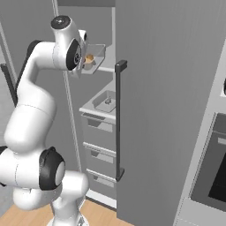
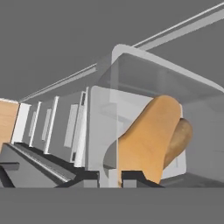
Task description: Take the meat container that has the fish and place it on the second highest rack of the freezer. Then take the vegetable container that has the sweet potato and squash and place it on the highest rack of the freezer.
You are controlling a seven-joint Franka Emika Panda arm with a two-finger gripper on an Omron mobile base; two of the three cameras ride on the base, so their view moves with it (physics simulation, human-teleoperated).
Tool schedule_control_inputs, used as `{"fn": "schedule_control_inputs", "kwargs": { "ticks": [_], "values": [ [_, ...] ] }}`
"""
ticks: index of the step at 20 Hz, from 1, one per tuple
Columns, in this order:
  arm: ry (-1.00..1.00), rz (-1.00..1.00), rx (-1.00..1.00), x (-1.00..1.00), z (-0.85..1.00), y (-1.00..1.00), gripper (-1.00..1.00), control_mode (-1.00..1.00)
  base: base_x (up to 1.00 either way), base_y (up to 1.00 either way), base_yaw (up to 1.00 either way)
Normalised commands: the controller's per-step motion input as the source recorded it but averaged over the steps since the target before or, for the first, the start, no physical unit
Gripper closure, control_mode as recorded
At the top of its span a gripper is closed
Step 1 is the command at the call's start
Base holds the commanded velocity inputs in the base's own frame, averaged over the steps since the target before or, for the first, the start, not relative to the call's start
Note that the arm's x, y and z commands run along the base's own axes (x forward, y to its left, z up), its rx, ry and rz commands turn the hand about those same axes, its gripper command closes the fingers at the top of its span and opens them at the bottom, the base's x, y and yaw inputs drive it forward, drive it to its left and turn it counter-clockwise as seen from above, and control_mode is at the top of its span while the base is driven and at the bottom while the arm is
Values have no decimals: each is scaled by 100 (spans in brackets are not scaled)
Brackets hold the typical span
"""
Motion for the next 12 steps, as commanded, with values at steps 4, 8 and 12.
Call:
{"fn": "schedule_control_inputs", "kwargs": {
  "ticks": [4, 8, 12],
  "values": [
    [0, -7, 0, 36, 0, 0, 100, -100, 0, 0, 0],
    [0, -5, 0, 46, -4, 0, 100, -100, 0, 0, 0],
    [0, -3, 3, 49, -13, 0, 100, -100, 0, 0, 0]
  ]
}}
